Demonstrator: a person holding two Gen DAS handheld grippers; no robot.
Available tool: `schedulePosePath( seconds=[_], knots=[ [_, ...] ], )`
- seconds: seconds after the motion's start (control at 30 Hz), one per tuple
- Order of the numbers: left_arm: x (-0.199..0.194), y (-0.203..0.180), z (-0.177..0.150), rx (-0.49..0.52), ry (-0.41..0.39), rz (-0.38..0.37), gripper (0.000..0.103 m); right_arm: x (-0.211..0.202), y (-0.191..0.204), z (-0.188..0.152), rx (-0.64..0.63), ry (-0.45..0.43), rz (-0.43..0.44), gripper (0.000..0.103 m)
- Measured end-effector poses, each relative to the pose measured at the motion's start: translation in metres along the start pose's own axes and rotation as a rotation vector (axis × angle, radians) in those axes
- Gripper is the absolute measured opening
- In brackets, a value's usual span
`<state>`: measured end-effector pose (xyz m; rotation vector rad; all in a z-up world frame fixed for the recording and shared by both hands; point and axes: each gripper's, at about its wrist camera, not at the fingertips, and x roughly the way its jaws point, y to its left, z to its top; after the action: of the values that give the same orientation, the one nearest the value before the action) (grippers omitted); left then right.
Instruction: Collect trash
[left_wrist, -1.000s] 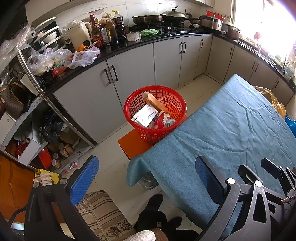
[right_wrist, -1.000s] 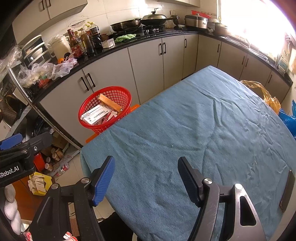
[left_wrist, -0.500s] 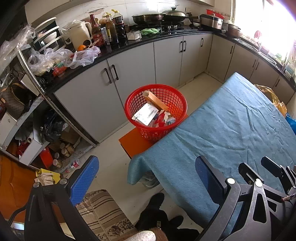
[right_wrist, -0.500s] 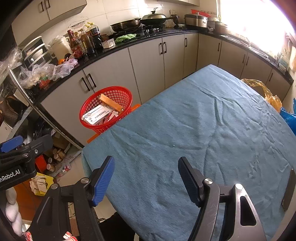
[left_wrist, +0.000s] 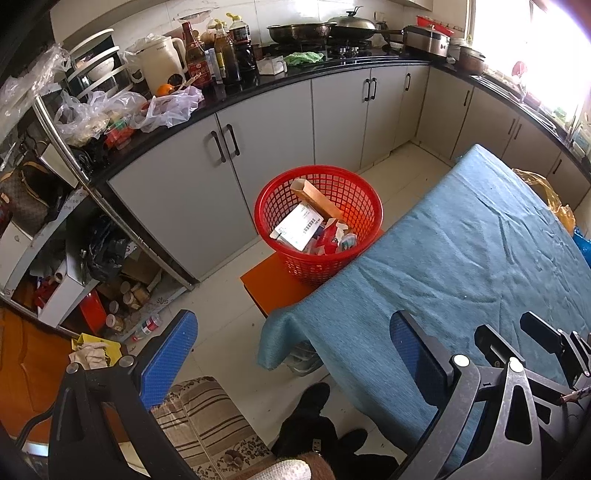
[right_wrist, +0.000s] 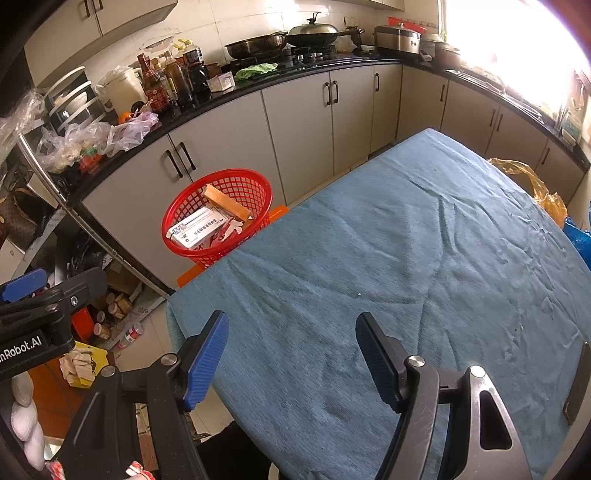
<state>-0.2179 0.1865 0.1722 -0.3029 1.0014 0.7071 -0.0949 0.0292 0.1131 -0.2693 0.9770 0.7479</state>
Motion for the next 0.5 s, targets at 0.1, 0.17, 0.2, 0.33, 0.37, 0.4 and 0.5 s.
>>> schedulePosePath(
  seconds=[0.1,0.17,0.2,0.33,0.37,0.4,0.5],
  knots=[
    [0.003,0.003,0.003,0.004,0.004,-0.003,0.103,0.003,0.002,0.002,0.001,0.003,-0.002,0.076],
    [0.006,0.005,0.006,0.007,0.007,-0.006,0.103,0.005,0.003,0.004,0.003,0.005,-0.003,0.076],
    [0.007,0.006,0.008,0.008,0.008,-0.007,0.103,0.006,0.004,0.005,0.004,0.005,-0.004,0.076],
    [0.013,0.009,0.014,0.013,0.014,-0.011,0.103,0.011,0.006,0.010,0.010,0.010,-0.009,0.076],
    [0.014,0.010,0.016,0.013,0.015,-0.013,0.103,0.012,0.007,0.011,0.011,0.011,-0.010,0.076],
    [0.016,0.011,0.018,0.013,0.017,-0.014,0.103,0.013,0.007,0.012,0.011,0.012,-0.011,0.076],
    [0.021,0.013,0.023,0.014,0.022,-0.018,0.103,0.018,0.010,0.017,0.011,0.013,-0.015,0.076]
  ],
)
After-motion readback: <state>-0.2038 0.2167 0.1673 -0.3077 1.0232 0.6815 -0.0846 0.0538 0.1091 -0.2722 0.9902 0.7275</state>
